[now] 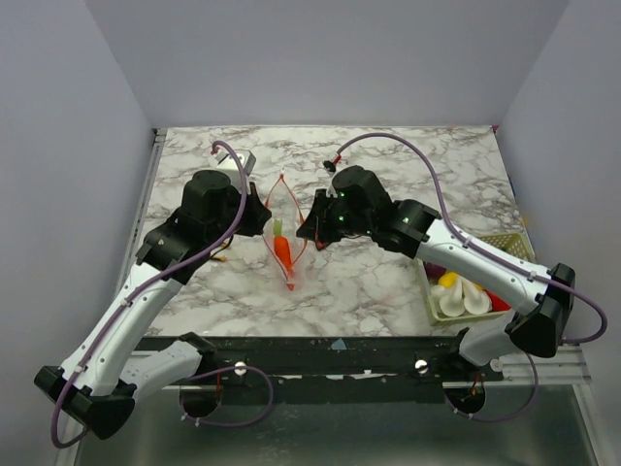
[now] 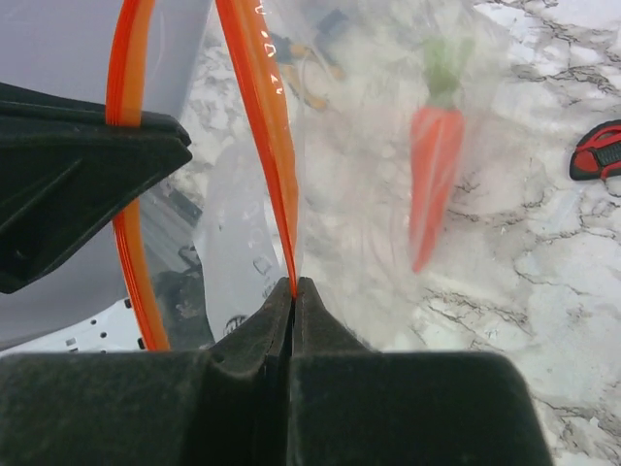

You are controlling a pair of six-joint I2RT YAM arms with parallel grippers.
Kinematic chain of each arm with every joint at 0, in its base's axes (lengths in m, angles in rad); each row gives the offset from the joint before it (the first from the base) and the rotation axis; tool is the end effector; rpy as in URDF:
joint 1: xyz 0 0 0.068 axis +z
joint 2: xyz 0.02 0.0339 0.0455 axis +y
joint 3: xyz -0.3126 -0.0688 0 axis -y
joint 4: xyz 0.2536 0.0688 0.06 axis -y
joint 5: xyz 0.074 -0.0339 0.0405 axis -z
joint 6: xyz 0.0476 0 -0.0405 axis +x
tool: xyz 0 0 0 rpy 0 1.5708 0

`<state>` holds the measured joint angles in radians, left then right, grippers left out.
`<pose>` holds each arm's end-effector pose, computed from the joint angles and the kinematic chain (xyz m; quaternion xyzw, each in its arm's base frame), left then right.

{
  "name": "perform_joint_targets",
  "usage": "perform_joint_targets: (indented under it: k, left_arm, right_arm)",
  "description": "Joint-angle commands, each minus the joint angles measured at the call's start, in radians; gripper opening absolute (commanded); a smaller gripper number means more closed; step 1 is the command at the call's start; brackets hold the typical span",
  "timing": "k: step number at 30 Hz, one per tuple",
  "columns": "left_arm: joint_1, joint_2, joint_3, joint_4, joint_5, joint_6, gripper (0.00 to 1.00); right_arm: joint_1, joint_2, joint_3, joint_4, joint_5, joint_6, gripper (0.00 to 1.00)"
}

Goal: Place the food in the zip-top bag and seal the zipper
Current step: Adjust the zipper food storage bag at the center of the board.

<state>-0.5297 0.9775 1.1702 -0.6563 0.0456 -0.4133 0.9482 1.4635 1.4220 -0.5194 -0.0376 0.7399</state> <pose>0.1640 -0.0986 0.4258 0.0614 0.8483 -0.2560 0.4595 0.1999 0.2816 0.4091 -0.1000 0.8694 0.3724 0.3091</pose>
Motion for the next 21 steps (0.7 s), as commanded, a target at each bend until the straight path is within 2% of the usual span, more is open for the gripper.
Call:
perform_joint_targets:
  k: [1, 5, 10, 12, 14, 17, 21]
  left_arm:
    - [0.007, 0.029, 0.036, -0.054, -0.091, 0.07, 0.0]
    - [0.007, 0.05, 0.043, -0.062, -0.127, 0.08, 0.0]
    - [0.005, 0.111, 0.021, -0.039, -0.047, 0.084, 0.0]
    - [0.005, 0.138, 0.013, -0.027, 0.011, 0.084, 0.0]
    - [0.005, 0.159, 0.008, -0.018, 0.035, 0.091, 0.0]
    - [0.005, 0.167, -0.008, 0.004, 0.057, 0.097, 0.0]
    - [0.005, 0.152, -0.043, 0.045, 0.086, 0.103, 0.0]
  right_arm:
    - [0.001, 0.004, -0.026, -0.006, 0.029, -0.009, 0.04]
    - [0.001, 0.01, -0.054, -0.009, 0.034, -0.005, 0.08]
    - [0.001, -0.022, -0.054, -0.112, 0.169, -0.015, 0.22]
    - [0.0, -0.06, -0.052, -0.154, 0.228, -0.022, 0.26]
    - [0.0, -0.119, -0.067, -0.176, 0.274, -0.028, 0.37]
    - [0.0, -0.221, -0.107, -0.204, 0.365, -0.022, 0.47]
    - [-0.009, -0.341, -0.168, -0.283, 0.561, 0.05, 0.57]
